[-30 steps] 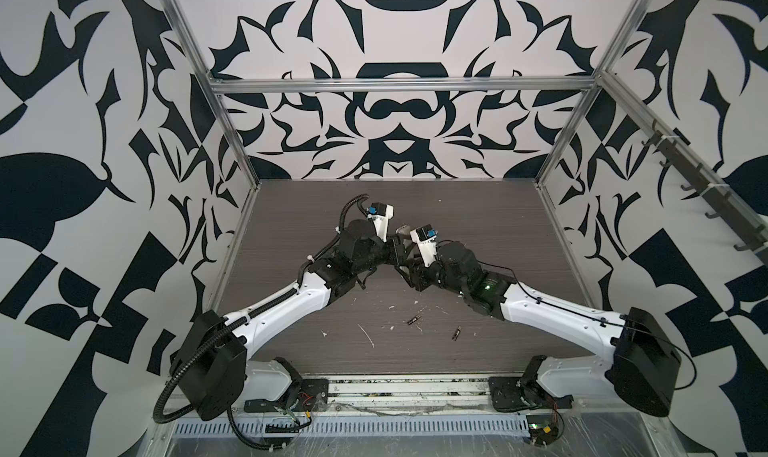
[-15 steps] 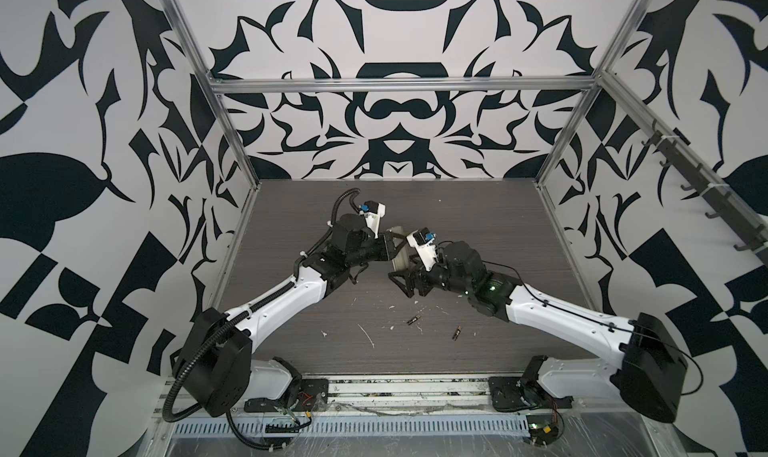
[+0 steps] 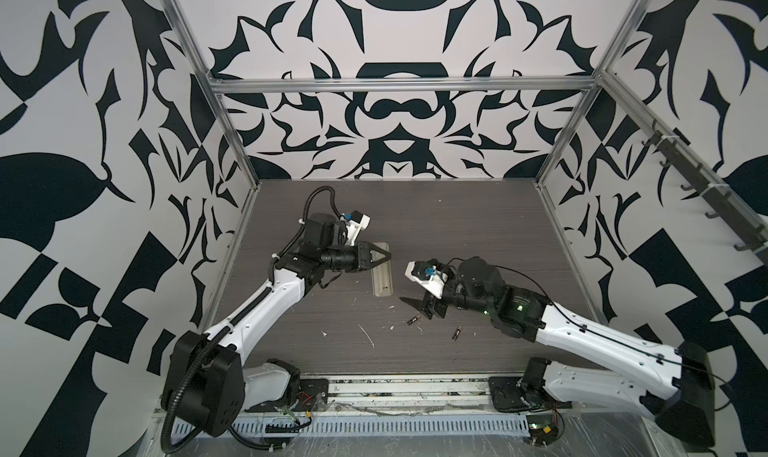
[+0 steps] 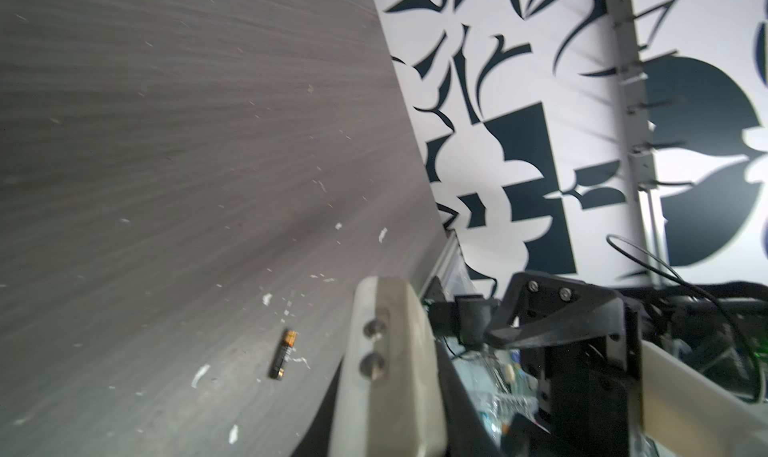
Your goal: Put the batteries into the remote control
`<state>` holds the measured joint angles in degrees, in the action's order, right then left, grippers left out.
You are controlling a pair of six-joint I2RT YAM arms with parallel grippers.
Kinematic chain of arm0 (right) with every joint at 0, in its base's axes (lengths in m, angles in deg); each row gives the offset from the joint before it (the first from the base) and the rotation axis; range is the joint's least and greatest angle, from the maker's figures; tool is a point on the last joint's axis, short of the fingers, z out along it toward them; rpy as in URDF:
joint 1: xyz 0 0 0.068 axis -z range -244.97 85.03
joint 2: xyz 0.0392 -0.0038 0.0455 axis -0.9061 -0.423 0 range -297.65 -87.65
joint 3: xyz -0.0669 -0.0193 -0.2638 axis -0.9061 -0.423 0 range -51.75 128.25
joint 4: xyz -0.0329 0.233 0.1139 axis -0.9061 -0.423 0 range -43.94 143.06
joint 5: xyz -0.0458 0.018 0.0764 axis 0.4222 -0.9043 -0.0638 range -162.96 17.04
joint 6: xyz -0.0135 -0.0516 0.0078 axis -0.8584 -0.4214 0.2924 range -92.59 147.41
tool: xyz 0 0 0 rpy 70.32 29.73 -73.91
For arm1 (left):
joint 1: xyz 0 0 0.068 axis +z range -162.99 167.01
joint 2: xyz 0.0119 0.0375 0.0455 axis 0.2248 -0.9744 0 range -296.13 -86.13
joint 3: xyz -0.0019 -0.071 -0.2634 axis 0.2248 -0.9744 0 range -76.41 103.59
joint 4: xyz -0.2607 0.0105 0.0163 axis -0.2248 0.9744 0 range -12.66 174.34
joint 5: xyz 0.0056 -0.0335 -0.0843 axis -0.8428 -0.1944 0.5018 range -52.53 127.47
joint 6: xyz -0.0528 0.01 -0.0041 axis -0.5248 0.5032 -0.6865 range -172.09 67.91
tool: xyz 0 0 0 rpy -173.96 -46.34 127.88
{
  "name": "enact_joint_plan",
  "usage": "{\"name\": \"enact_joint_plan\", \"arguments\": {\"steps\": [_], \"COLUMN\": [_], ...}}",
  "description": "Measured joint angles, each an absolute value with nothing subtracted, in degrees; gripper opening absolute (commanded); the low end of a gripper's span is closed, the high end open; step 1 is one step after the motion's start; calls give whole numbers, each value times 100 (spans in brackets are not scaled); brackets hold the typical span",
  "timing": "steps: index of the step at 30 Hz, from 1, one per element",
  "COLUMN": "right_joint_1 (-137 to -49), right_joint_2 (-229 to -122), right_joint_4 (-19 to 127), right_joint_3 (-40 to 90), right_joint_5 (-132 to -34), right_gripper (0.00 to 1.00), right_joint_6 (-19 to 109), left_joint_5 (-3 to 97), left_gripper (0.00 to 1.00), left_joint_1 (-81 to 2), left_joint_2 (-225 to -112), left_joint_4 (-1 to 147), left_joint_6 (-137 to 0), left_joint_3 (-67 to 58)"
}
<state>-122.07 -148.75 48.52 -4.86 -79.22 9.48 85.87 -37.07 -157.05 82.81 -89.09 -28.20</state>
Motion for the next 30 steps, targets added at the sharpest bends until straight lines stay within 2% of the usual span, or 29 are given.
{"name": "enact_joint_plan", "arguments": {"steps": [5, 12, 30], "right_joint_1": [-12601, -12614, -12739], "right_joint_2": [-15200, -15524, -15937], "right_joint_4": [4841, 4638, 4094], "right_joint_3": [10, 653, 823], "right_joint_5": [-7614, -7588, -7986], "right_gripper": [79, 80, 81], "right_joint_6": [3, -722, -1028], "left_joint_5": [9245, 9641, 9737], "left_gripper": [0, 0, 0], "left_joint_1": [-3683, -3663, -3661], "left_joint_2": [-15600, -15563, -15534], "left_joint_4": [8408, 8465, 8535], "left_joint_6": [-8915, -8954, -8954], "left_joint_3": [-3133, -3196, -3199]}}
